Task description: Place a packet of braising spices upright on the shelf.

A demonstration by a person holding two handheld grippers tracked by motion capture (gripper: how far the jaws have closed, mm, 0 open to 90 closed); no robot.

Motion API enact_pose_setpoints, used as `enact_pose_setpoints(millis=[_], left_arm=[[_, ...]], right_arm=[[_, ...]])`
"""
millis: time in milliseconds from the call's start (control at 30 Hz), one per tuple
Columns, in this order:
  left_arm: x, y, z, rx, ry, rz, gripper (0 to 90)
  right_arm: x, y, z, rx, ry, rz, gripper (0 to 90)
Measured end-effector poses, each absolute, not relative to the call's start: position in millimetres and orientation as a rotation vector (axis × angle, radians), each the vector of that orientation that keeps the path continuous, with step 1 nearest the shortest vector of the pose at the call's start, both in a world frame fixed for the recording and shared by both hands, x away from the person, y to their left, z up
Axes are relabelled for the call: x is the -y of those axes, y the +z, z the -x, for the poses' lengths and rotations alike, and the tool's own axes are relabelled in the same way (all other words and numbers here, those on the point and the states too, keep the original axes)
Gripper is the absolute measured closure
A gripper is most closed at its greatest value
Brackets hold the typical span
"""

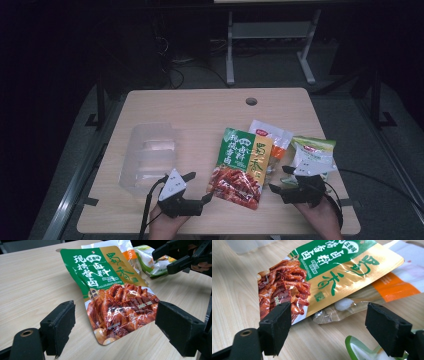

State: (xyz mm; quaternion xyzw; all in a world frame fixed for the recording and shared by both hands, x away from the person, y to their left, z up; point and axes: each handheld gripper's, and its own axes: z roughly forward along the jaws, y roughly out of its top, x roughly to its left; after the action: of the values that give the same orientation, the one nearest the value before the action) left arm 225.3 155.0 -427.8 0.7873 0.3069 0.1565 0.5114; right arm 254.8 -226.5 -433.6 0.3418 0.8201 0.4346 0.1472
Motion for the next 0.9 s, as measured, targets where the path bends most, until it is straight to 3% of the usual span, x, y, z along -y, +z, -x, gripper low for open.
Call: enact_pose_setpoints(millis=[333,900], left_arm=[[-149,-427,-232,-0.738,0.392,-1.89,16.2],[-100,-435,-284,-0.757,0.408,-1.942,16.8]], right_arm=[[227,-431,-256,-2.344,1.249,-0.991,20.5],[227,-429,-260,-2.333,1.241,-0.985,20.3]])
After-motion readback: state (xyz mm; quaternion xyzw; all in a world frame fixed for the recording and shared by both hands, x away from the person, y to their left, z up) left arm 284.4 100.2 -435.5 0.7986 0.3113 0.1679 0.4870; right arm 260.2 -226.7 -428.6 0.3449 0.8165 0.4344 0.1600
